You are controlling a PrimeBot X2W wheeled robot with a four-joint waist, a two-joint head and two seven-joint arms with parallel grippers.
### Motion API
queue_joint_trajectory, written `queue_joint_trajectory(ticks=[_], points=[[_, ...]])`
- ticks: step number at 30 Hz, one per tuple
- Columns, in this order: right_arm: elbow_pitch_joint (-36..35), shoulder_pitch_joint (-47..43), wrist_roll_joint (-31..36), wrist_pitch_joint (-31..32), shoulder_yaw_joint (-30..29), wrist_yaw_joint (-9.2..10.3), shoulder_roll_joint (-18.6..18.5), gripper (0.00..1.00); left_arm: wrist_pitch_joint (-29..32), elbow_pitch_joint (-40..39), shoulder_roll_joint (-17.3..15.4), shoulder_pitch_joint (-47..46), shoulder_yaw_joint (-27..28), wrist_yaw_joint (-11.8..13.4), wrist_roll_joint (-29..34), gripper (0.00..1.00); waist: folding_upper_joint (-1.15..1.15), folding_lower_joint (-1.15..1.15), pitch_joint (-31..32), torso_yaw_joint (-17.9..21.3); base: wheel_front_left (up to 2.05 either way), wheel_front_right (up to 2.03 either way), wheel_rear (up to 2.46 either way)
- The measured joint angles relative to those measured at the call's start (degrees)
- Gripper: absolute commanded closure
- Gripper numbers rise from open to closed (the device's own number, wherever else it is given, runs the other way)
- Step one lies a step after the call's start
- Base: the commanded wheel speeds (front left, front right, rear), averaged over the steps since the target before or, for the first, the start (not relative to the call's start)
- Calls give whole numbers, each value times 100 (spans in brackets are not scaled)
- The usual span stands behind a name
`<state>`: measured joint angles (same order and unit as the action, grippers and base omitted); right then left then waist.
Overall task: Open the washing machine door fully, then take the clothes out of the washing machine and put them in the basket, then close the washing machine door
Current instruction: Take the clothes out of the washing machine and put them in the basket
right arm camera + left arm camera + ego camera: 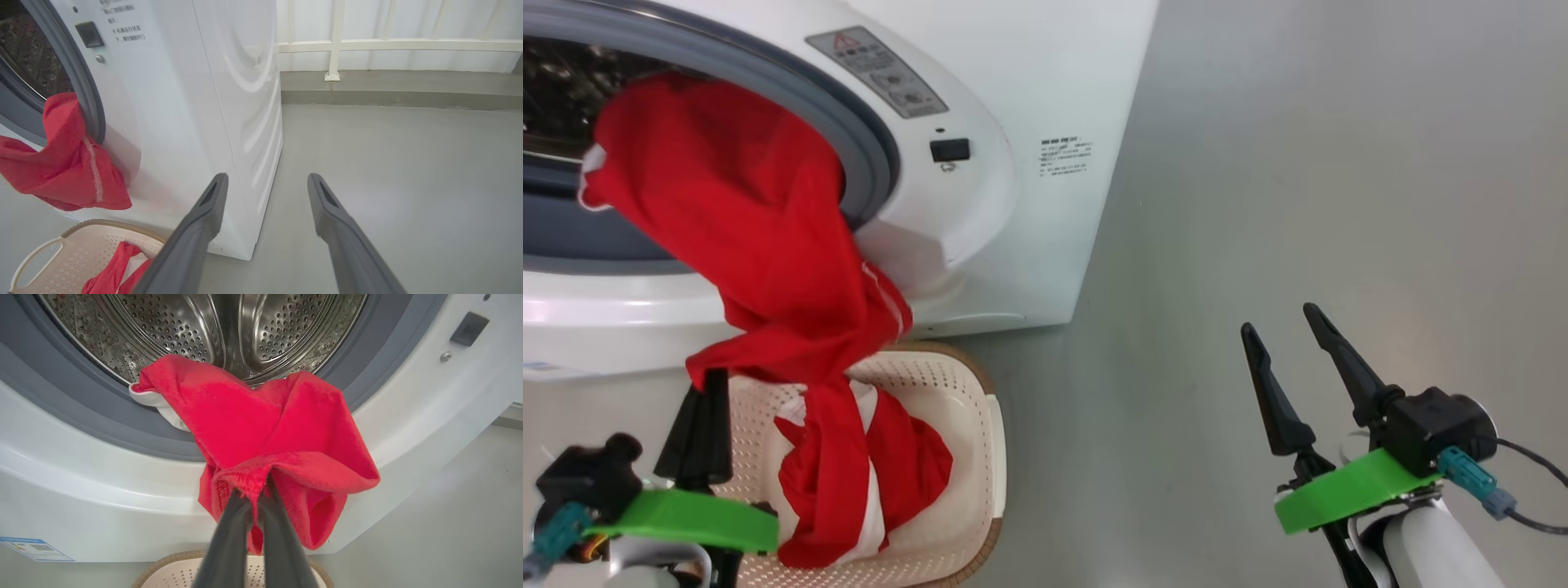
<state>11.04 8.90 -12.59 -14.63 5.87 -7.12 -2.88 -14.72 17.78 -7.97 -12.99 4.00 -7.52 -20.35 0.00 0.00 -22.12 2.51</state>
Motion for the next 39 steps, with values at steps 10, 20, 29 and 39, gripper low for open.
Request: queue_joint_trajectory(ticks=[10, 20, 29, 39], points=[[-79, 338, -52, 0, 51, 0, -1, 0, 1, 1528, -220, -925, -480, 0, -157, 100, 0, 0, -466, 110, 0, 0, 0], [-124, 561, -77, 0, 151, 0, -5, 0, 1, 2644, -422, -1631, -1213, 0, -292, 100, 0, 0, -822, 296, 0, 0, 0], [-131, 678, -164, 0, 254, 0, -5, 0, 1, 3368, -543, -2184, -1634, 0, -578, 100, 0, 0, -1060, 439, 0, 0, 0], [-159, 709, -196, 0, 288, 0, -7, 0, 1, 3801, -619, -2564, -1875, 0, -835, 100, 0, 0, -1251, 530, 0, 0, 0]])
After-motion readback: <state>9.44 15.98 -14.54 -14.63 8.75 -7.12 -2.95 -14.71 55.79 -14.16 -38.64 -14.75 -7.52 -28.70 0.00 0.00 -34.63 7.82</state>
